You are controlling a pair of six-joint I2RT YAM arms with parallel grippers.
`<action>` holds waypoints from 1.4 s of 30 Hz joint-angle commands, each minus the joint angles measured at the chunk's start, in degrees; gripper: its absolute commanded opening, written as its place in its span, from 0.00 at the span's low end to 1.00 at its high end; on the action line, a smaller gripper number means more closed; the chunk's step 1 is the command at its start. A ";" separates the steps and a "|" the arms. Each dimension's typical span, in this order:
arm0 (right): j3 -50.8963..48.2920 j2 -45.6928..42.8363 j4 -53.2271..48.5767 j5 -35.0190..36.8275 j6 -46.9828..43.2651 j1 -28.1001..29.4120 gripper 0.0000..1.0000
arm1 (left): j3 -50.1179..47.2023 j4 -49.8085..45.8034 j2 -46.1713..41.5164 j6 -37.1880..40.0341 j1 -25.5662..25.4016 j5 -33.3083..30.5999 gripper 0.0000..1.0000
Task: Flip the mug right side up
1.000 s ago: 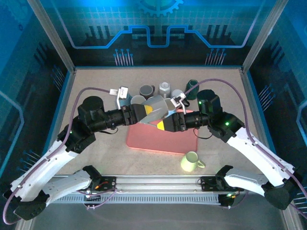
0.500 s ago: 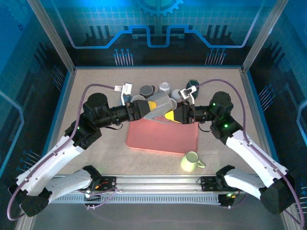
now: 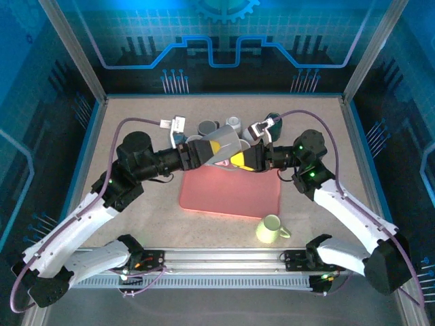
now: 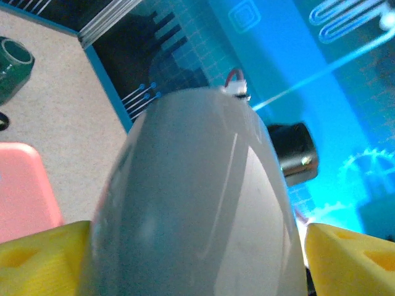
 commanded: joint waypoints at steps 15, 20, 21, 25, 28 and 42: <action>14.63 -13.87 -74.58 60.50 -66.99 -0.39 0.00 | 8.10 -36.85 -2.13 12.39 -0.80 -21.21 0.99; 13.96 -8.73 -76.86 69.88 -69.75 -0.50 0.00 | 11.75 -38.30 0.77 15.23 -0.80 -19.32 0.99; 13.31 -6.99 -76.04 69.66 -69.73 -0.78 0.00 | 12.76 -38.92 1.55 16.00 -0.75 -19.07 0.99; 11.60 0.19 -71.66 71.09 -67.60 -1.43 0.00 | 15.96 -41.86 3.69 19.34 -0.77 -18.51 0.99; 11.34 5.06 -68.98 73.47 -67.16 -1.51 0.00 | 16.06 -42.54 3.53 21.06 -0.47 -18.73 0.99; 9.70 19.84 -59.88 80.28 -69.79 0.65 0.00 | 12.76 -43.32 1.04 21.89 1.86 -15.65 0.99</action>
